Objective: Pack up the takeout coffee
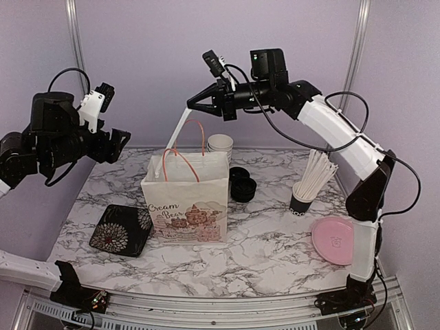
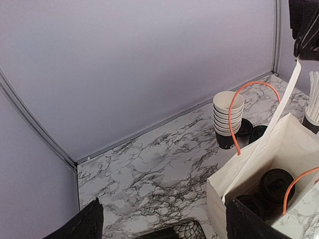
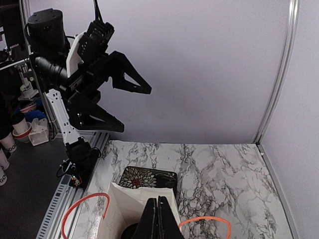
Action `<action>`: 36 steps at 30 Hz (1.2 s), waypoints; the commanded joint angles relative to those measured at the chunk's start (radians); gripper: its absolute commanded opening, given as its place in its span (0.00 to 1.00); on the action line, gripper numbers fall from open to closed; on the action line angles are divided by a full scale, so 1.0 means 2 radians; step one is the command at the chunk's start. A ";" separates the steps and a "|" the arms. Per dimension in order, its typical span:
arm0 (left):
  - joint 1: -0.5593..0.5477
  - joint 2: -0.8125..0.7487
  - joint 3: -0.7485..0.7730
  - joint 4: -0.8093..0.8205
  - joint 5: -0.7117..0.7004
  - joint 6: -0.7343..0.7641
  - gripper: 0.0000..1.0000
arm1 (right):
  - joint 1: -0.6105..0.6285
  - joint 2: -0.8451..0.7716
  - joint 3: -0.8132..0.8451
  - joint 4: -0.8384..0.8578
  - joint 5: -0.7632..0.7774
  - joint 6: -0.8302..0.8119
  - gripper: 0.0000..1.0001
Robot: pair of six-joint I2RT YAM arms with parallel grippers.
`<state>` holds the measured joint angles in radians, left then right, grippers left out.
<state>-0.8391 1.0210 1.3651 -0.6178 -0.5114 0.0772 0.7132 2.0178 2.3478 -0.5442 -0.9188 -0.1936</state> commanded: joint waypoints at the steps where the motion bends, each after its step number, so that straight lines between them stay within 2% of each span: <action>1: -0.002 -0.012 -0.016 0.013 -0.009 0.008 0.86 | 0.026 0.010 0.019 -0.017 0.026 -0.020 0.11; 4: -0.002 -0.011 -0.024 0.015 -0.007 0.012 0.86 | 0.024 -0.002 0.012 -0.037 0.053 -0.043 0.33; 7: -0.002 -0.011 -0.029 0.019 -0.007 0.015 0.86 | 0.011 -0.034 -0.019 -0.050 0.068 -0.061 0.46; 8: -0.002 -0.011 -0.030 0.022 -0.007 0.016 0.86 | 0.005 -0.048 -0.032 -0.053 0.070 -0.064 0.47; 14: -0.002 -0.011 -0.033 0.034 -0.005 0.021 0.87 | -0.058 -0.174 -0.174 -0.051 0.157 -0.109 0.48; 18: -0.002 -0.013 -0.036 0.044 -0.009 0.023 0.88 | -0.133 -0.233 -0.264 -0.057 0.223 -0.115 0.42; 25: -0.002 -0.013 -0.038 0.067 -0.019 0.023 0.91 | -0.254 -0.256 -0.340 -0.124 0.311 -0.098 0.36; 28: -0.002 -0.009 -0.035 0.070 -0.013 0.023 0.91 | -0.293 -0.258 -0.360 -0.141 0.312 -0.085 0.36; 36: -0.002 -0.005 -0.042 0.075 -0.010 0.026 0.91 | -0.319 -0.239 -0.363 -0.179 0.312 -0.082 0.45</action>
<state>-0.8391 1.0107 1.2980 -0.5095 -0.5312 0.1188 0.0776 1.5299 1.5997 -0.8593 -0.3126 -0.3725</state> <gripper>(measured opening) 0.912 0.444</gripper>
